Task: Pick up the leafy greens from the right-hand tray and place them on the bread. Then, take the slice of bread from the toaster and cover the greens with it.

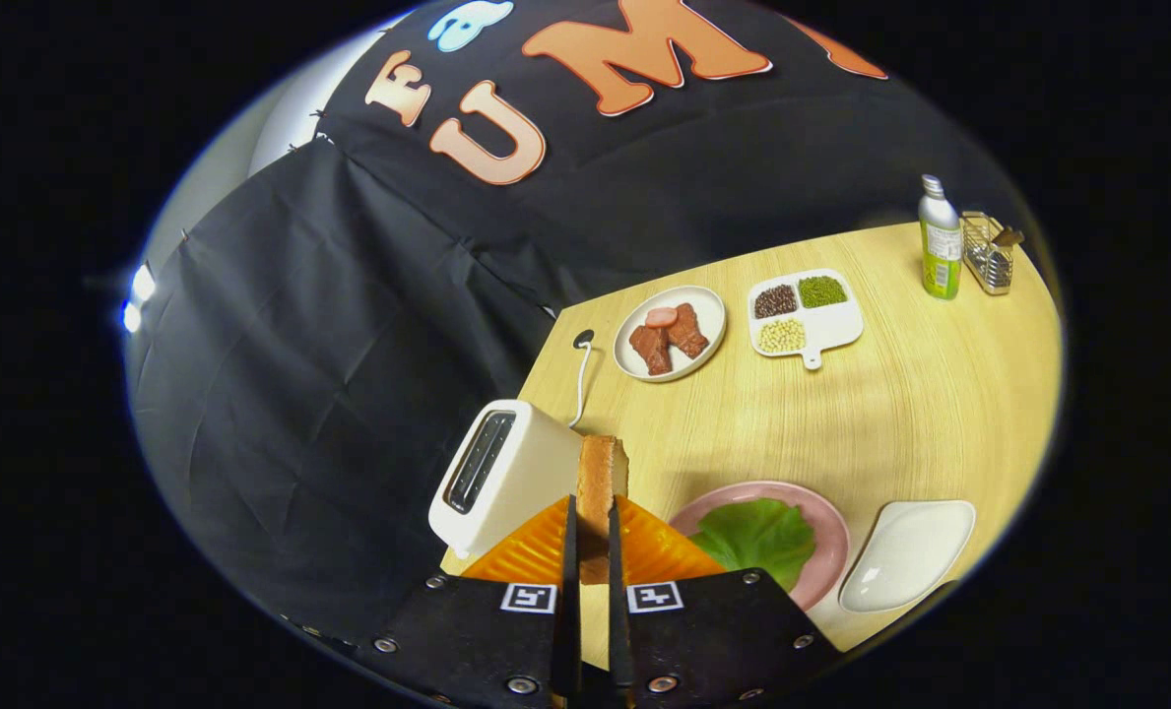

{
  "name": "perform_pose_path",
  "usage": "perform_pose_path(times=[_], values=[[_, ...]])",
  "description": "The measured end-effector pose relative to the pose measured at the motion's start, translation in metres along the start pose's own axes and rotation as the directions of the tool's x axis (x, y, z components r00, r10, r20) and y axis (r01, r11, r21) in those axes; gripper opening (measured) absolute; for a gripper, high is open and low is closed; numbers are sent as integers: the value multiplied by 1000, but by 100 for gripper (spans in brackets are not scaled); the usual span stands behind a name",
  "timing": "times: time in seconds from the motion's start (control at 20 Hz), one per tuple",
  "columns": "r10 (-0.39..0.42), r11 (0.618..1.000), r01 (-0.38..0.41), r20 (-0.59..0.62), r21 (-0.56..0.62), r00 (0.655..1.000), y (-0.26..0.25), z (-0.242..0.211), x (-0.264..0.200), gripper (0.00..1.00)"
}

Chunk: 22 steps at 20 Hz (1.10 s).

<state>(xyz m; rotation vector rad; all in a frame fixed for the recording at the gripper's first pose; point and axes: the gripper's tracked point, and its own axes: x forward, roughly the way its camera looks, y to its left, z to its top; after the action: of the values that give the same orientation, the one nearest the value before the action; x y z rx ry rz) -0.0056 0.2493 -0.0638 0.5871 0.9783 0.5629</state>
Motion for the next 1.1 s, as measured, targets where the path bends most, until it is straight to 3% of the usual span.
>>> perform_pose_path(times=[0.8,1.0,1.1], values=[[-10,990,13,-23,140,1000,-95,-68,15,12],[-134,988,135,-30,71,991,-131,-79,24,12],[-150,987,151,-31,60,988,-137,-82,26,12]])
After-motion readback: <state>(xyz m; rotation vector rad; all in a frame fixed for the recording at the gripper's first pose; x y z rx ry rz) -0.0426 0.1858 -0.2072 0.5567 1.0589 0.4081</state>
